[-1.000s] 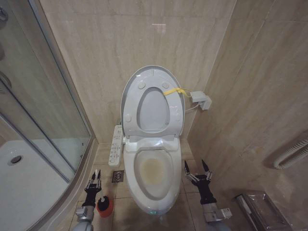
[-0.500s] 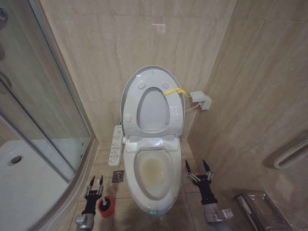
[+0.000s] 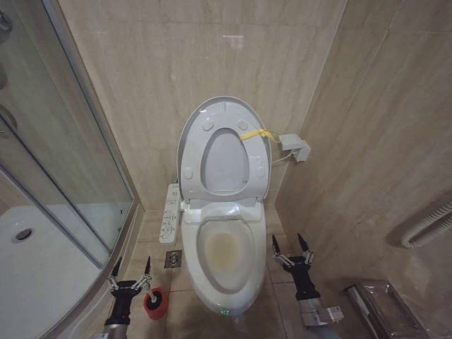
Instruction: Open the toilet lid, clean the toilet bowl with a toilet brush, close the toilet lid, and flush.
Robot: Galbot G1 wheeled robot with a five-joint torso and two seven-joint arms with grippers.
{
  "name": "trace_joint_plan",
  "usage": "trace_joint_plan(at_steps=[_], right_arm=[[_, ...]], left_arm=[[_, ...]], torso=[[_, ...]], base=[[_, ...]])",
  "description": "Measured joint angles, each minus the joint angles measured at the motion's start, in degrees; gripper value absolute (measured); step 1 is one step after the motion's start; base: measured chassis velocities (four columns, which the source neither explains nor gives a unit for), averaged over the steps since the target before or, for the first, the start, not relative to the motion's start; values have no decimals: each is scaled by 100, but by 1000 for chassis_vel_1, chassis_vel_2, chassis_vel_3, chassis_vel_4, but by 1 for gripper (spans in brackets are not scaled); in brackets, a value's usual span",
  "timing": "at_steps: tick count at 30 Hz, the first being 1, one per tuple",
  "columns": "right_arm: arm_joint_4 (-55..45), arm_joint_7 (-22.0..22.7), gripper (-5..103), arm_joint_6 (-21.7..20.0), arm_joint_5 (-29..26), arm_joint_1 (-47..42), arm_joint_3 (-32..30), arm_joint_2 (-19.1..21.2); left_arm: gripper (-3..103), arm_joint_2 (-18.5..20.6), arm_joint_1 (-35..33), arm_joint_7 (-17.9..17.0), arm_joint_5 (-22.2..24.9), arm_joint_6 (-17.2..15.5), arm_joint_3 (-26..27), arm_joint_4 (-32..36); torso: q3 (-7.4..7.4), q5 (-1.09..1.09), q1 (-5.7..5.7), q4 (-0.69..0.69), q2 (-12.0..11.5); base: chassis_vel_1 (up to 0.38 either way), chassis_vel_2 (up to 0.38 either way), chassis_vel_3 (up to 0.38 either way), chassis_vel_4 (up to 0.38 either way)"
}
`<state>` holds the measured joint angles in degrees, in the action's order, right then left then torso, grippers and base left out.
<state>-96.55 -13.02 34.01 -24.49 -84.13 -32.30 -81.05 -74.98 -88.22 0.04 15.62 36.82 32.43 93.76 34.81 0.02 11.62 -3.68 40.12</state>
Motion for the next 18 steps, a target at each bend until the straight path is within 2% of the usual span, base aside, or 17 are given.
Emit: trace_joint_plan(at_steps=[1,2,3,4,5,6,8,15,18], right_arm=[[-38,105,100,-30,-24,21,-5,22],[-38,105,100,-30,-24,21,-5,22],[-129,230,100,-72,-58,54,-20,50],[-211,308,100,-99,-67,65,-60,74],[-211,308,100,-99,-67,65,-60,74],[-297,383,100,-134,-60,86,-97,107],[-440,511,100,-225,-40,170,-111,188],[-548,833,100,-529,-61,688,-21,590],[-334,1003,100,-662,-279,1262,44,1035]], left_arm=[[89,9,-188,-146,14,-170,46,451],[89,9,-188,-146,14,-170,46,451],[100,27,-397,-317,60,-414,140,1048],[100,37,-556,-427,116,-652,225,1513],[100,37,-556,-427,116,-652,225,1513],[100,42,-678,-479,159,-824,303,1848],[100,43,-869,-523,243,-1006,461,2285],[100,-109,-1211,-497,313,-1058,653,3034],[100,-287,-1384,-461,278,-995,685,3268]], torso=[[0,-2,0,3,0],[0,-2,0,3,0],[-1,6,0,1,1],[0,4,0,1,0],[0,4,0,1,0],[0,0,0,-2,0],[-1,3,0,0,0],[0,1,0,-1,0],[0,3,1,1,0]], base=[[0,0,0,0],[0,0,0,0],[0,0,0,0],[0,0,0,0],[0,0,0,0],[0,0,0,0],[0,0,0,0],[0,0,0,0],[0,0,0,0]])
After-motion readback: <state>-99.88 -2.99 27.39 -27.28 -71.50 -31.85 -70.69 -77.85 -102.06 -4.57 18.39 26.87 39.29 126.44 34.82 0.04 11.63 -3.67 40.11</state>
